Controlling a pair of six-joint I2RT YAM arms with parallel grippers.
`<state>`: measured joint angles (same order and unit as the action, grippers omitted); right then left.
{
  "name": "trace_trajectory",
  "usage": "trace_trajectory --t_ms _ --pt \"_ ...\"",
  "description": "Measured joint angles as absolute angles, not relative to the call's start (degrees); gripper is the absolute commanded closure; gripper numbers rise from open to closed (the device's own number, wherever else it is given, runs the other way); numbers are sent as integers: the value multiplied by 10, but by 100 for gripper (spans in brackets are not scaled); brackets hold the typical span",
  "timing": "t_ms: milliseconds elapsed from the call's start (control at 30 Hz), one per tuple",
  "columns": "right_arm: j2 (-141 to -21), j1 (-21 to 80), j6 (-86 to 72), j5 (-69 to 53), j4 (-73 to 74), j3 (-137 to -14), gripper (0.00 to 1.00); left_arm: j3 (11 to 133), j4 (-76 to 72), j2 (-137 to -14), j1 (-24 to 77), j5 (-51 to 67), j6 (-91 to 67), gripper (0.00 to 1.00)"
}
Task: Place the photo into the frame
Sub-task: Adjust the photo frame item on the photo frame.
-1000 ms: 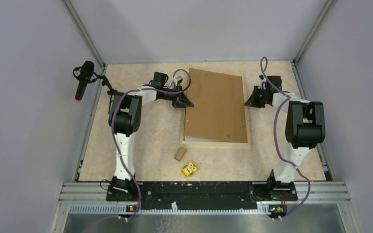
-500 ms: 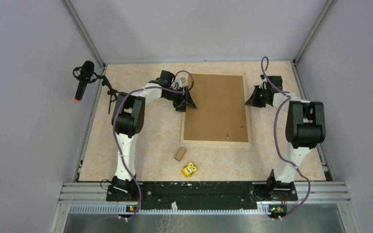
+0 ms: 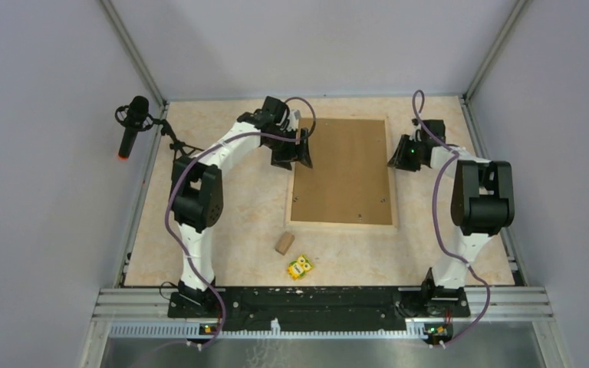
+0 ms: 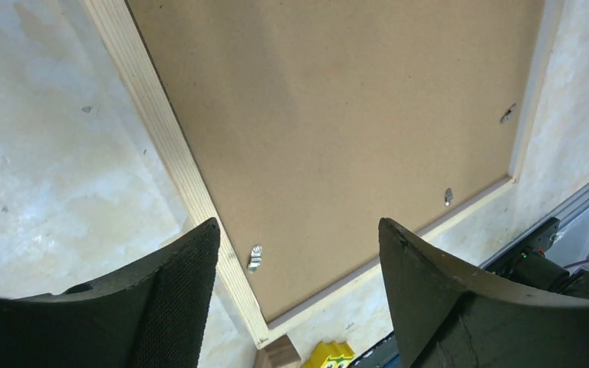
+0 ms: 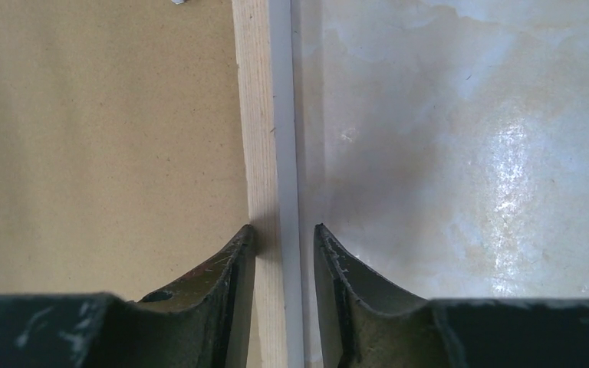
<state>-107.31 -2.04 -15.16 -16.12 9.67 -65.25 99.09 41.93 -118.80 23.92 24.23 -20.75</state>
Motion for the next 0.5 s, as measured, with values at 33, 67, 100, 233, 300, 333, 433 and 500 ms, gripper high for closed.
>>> trace_trajectory --t_ms 33,67,100,233,300,333,433,500 --pt "-1072 -20 -152 -160 98 -653 66 988 419 -1179 239 241 -206 16" --pt "-1072 -20 -151 -158 100 -653 65 983 419 -1170 239 241 -205 15" --pt "-1070 -20 -152 -156 103 -653 64 978 418 -1163 239 239 -204 15" --pt "-1065 -20 -152 -152 103 -645 60 949 410 -1155 238 231 -204 15" --pt "-1062 -20 -151 -148 111 -645 52 937 408 -1156 237 227 -205 12" --pt "-1061 -20 -152 -146 114 -645 48 935 408 -1157 237 224 -205 12" --pt "-1057 -20 -150 -129 123 -645 37 935 396 -1158 237 208 -200 15" --pt "-1047 -20 -147 -110 136 -641 33 935 379 -1158 237 191 -192 18"
